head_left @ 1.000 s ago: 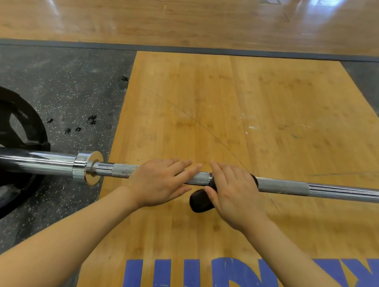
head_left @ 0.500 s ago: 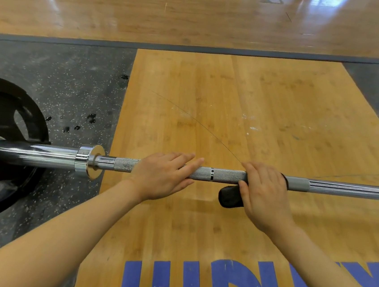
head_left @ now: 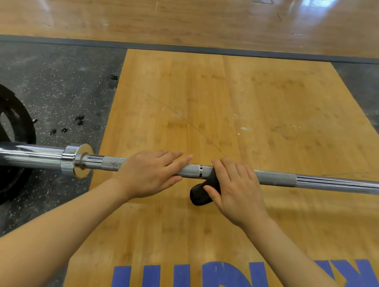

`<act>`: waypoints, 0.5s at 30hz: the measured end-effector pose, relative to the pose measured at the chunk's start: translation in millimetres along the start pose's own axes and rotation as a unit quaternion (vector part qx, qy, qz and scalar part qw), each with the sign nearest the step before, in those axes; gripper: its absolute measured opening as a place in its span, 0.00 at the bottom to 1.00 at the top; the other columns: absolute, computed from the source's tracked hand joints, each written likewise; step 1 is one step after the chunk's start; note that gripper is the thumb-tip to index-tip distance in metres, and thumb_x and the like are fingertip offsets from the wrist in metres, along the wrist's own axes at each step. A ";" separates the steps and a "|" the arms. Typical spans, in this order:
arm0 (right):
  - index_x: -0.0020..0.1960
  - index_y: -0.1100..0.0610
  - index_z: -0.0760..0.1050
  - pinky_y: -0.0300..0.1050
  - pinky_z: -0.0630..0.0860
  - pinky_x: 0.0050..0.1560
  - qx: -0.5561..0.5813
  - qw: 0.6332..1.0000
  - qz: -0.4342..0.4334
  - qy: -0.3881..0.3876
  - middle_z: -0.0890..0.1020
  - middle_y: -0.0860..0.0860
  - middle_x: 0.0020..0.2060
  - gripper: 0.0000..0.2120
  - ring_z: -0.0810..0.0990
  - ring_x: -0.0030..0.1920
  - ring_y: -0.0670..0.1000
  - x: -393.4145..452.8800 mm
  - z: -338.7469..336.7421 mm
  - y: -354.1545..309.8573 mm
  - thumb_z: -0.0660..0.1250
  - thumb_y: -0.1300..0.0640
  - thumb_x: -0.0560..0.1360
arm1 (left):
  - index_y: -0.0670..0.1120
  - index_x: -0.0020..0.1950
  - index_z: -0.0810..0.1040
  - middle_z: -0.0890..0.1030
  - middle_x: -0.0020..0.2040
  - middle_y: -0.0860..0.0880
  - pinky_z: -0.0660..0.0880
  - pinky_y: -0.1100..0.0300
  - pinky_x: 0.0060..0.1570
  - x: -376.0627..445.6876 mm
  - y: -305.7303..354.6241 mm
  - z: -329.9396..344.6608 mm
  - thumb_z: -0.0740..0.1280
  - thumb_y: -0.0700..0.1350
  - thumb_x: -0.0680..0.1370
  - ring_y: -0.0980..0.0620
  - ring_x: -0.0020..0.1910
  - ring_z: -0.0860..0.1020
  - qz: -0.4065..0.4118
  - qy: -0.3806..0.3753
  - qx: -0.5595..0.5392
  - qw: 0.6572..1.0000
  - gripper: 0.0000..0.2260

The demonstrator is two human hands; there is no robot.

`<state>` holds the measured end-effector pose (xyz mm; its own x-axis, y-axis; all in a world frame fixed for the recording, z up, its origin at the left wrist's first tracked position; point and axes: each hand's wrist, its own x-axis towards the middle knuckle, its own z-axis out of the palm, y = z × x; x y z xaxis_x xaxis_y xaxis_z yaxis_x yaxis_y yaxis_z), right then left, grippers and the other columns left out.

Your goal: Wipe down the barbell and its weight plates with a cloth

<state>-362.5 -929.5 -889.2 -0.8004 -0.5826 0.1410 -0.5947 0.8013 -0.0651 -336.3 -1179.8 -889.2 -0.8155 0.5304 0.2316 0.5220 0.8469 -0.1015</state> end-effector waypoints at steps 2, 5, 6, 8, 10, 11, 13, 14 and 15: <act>0.66 0.59 0.71 0.54 0.70 0.57 -0.007 1.000 0.005 0.018 0.76 0.55 0.59 0.28 0.75 0.54 0.58 -8.1 0.8 13.0 0.56 0.40 0.77 | 0.46 0.71 0.73 0.79 0.62 0.46 0.78 0.54 0.33 0.2 -0.5 -0.4 0.53 0.55 0.82 0.46 0.50 0.82 -0.003 -0.003 -0.003 1.000 0.23; 0.67 0.60 0.70 0.55 0.69 0.60 -0.014 0.999 0.026 0.028 0.75 0.56 0.61 0.28 0.74 0.57 0.60 -22.9 -0.5 38.9 0.57 0.40 0.78 | 0.45 0.70 0.74 0.80 0.62 0.46 0.77 0.56 0.32 0.5 -0.1 -1.0 0.54 0.55 0.81 0.47 0.50 0.82 -0.005 -0.001 0.002 1.000 0.23; 0.67 0.60 0.70 0.55 0.69 0.60 -0.016 0.999 0.033 0.026 0.75 0.56 0.61 0.28 0.75 0.57 0.60 -26.9 -1.7 46.5 0.57 0.40 0.78 | 0.45 0.69 0.74 0.80 0.61 0.47 0.78 0.56 0.32 0.4 0.3 -1.3 0.54 0.55 0.81 0.47 0.51 0.82 -0.005 -0.002 0.003 1.000 0.23; 0.68 0.60 0.70 0.55 0.69 0.60 -0.016 0.999 0.042 0.021 0.76 0.56 0.60 0.29 0.75 0.56 0.60 -31.5 -4.8 56.2 0.55 0.39 0.78 | 0.45 0.69 0.75 0.80 0.61 0.46 0.78 0.56 0.32 0.6 1.7 -1.8 0.54 0.55 0.81 0.47 0.51 0.82 -0.005 -0.006 0.005 1.000 0.23; 0.69 0.61 0.69 0.54 0.69 0.58 -0.007 0.998 0.053 0.019 0.77 0.56 0.58 0.31 0.76 0.55 0.60 -30.7 -8.1 56.7 0.54 0.38 0.78 | 0.45 0.69 0.75 0.80 0.61 0.46 0.78 0.57 0.32 0.7 2.5 -2.1 0.54 0.56 0.81 0.47 0.51 0.82 -0.005 -0.008 0.011 1.000 0.24; 0.69 0.61 0.69 0.54 0.70 0.57 -0.002 0.998 0.057 0.017 0.78 0.57 0.57 0.33 0.76 0.54 0.60 -28.7 -9.6 53.9 0.54 0.37 0.77 | 0.45 0.69 0.75 0.80 0.61 0.46 0.78 0.57 0.32 0.7 2.7 -2.2 0.53 0.56 0.81 0.47 0.52 0.82 -0.005 -0.011 0.014 1.000 0.24; 0.70 0.63 0.69 0.56 0.72 0.56 0.003 0.999 0.050 0.012 0.78 0.57 0.56 0.35 0.77 0.53 0.60 -23.0 -11.7 45.5 0.53 0.37 0.77 | 0.45 0.69 0.75 0.80 0.62 0.46 0.78 0.56 0.33 0.5 2.9 -2.1 0.53 0.57 0.81 0.47 0.53 0.82 -0.004 -0.020 0.017 1.000 0.24; 0.70 0.63 0.69 0.56 0.73 0.55 0.002 0.999 0.038 0.007 0.78 0.57 0.56 0.35 0.77 0.53 0.60 -19.9 -12.5 40.8 0.53 0.36 0.77 | 0.45 0.70 0.74 0.80 0.62 0.46 0.78 0.56 0.33 0.2 2.8 -2.2 0.53 0.57 0.81 0.47 0.53 0.82 -0.005 -0.025 0.016 1.000 0.24; 0.70 0.64 0.69 0.55 0.74 0.55 0.001 1.000 0.025 0.002 0.78 0.58 0.56 0.36 0.77 0.53 0.60 -17.0 -12.9 35.9 0.52 0.36 0.77 | 0.45 0.70 0.74 0.79 0.62 0.46 0.78 0.56 0.34 -0.2 2.6 -2.2 0.52 0.57 0.81 0.47 0.53 0.81 -0.006 -0.030 0.013 0.999 0.25</act>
<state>-369.2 -889.1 -881.2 -0.8289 -0.5414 0.1408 -0.5541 0.8292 -0.0740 -334.3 -1177.7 -887.4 -0.8358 0.5208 0.1737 0.5059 0.8535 -0.1248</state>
